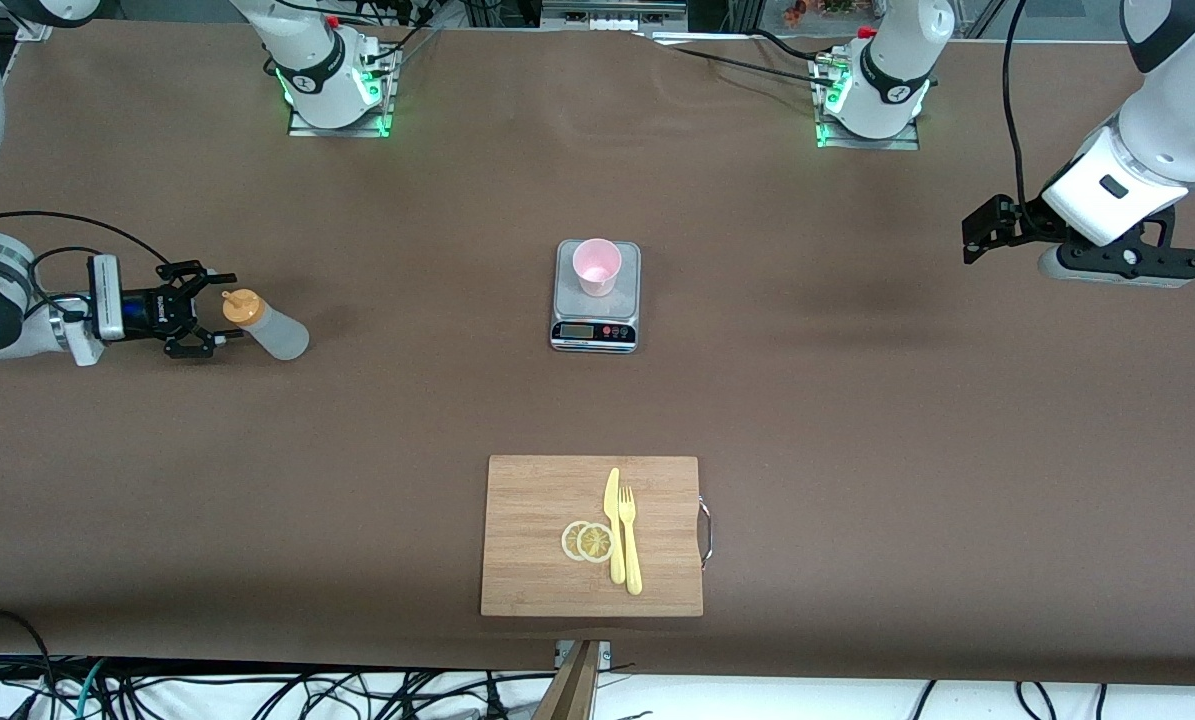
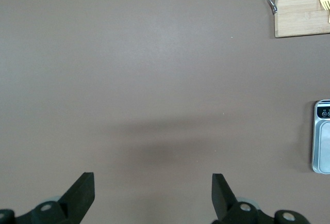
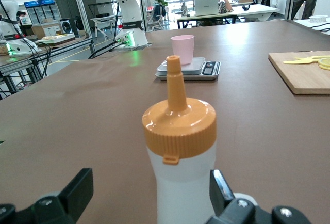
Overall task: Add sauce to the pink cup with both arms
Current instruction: 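Move the right gripper to the orange-capped squeeze bottle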
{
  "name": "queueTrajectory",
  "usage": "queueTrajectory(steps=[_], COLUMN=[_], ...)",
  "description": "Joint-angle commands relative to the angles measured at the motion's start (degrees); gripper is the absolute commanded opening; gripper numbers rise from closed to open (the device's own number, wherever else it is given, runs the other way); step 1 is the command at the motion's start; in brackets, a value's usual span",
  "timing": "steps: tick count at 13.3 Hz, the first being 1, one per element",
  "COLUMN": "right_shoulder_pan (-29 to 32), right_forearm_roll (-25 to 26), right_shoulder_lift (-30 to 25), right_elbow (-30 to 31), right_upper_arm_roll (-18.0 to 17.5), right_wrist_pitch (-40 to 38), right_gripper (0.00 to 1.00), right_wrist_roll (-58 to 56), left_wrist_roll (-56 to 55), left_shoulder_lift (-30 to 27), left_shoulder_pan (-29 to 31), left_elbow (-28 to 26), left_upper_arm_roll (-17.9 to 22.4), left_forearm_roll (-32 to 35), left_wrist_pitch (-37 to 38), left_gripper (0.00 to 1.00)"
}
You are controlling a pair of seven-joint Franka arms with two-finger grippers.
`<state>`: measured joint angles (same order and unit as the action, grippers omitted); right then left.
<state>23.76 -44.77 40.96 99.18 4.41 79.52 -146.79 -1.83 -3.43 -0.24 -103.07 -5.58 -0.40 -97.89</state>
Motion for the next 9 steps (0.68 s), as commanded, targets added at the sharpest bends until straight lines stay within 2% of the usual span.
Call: queueTrajectory(steps=[1,9], right_shoulder_pan=[-0.55,-1.6], right_forearm_roll=[-1.29,-3.48], right_shoulder_lift=[-0.27,-0.18], right_elbow=[0.57,0.22], right_upper_arm_roll=[-0.19,-0.55], right_wrist_pitch=[-0.16,0.63], right_gripper=[1.0,1.0], right_wrist_roll=[-0.69,-1.22], left_wrist_roll=[0.34,0.25], left_shoulder_lift=[0.62,0.62], left_shoulder_pan=[0.59,0.59], left_elbow=[1.64,2.17], left_upper_arm_roll=[-0.66,-0.84], left_forearm_roll=[1.1,1.19], left_wrist_pitch=[1.38,1.39], left_gripper=[1.0,1.0])
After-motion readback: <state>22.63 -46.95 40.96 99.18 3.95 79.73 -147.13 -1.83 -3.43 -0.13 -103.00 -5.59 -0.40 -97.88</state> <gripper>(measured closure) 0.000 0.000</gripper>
